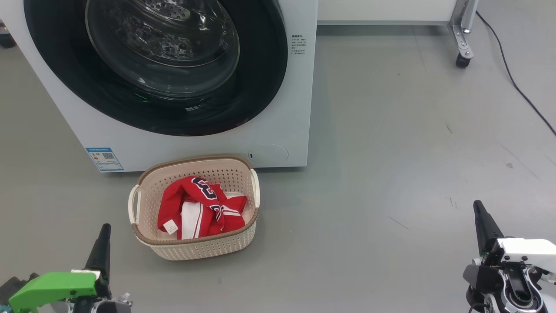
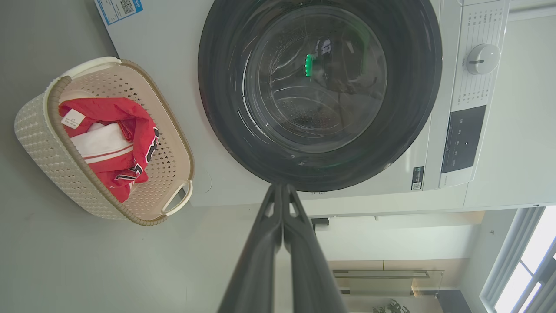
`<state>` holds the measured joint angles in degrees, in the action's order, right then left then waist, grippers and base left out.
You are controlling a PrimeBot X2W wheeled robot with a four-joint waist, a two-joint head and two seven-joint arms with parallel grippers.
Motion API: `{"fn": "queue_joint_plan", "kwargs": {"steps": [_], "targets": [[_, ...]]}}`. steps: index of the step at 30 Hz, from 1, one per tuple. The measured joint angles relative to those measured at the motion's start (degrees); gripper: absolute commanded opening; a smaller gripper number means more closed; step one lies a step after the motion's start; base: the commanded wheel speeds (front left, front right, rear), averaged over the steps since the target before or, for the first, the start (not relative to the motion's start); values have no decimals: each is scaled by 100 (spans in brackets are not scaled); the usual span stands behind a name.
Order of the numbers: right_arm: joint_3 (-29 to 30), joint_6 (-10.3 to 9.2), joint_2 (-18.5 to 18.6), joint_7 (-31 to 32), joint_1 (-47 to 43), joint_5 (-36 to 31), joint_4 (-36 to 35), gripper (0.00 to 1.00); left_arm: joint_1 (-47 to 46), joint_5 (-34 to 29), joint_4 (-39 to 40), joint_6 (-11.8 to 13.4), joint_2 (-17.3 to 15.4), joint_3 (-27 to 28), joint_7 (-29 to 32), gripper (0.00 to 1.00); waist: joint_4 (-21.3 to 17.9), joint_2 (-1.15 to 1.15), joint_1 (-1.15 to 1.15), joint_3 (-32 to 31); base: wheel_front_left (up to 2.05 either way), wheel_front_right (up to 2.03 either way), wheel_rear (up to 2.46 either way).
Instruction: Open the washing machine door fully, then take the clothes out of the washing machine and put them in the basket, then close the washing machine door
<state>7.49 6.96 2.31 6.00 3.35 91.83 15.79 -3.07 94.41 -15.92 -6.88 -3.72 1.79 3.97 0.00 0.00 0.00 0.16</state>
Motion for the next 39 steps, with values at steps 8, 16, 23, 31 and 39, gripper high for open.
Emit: {"fn": "queue_joint_plan", "kwargs": {"steps": [8, 16, 23, 31, 39], "targets": [[0, 0, 0, 0, 0, 0, 0, 0, 0, -1, 2, 0, 1, 2, 1, 0, 0, 0, 0, 0, 0, 0, 0], [1, 0, 0, 0, 0, 0, 0, 0, 0, -1, 4, 0, 1, 4, 1, 0, 0, 0, 0, 0, 0, 0, 0], [2, 0, 0, 0, 0, 0, 0, 0, -1, -1, 5, 0, 1, 7, 1, 0, 0, 0, 0, 0, 0, 0, 0], [2, 0, 0, 0, 0, 0, -1, 0, -1, -2, 8, 0, 2, 9, 8, 0, 0, 0, 0, 1, 0, 0, 0], [2, 0, 0, 0, 0, 0, -1, 0, -1, -3, 8, 0, 2, 11, 9, 0, 0, 0, 0, 1, 0, 0, 0]]}}
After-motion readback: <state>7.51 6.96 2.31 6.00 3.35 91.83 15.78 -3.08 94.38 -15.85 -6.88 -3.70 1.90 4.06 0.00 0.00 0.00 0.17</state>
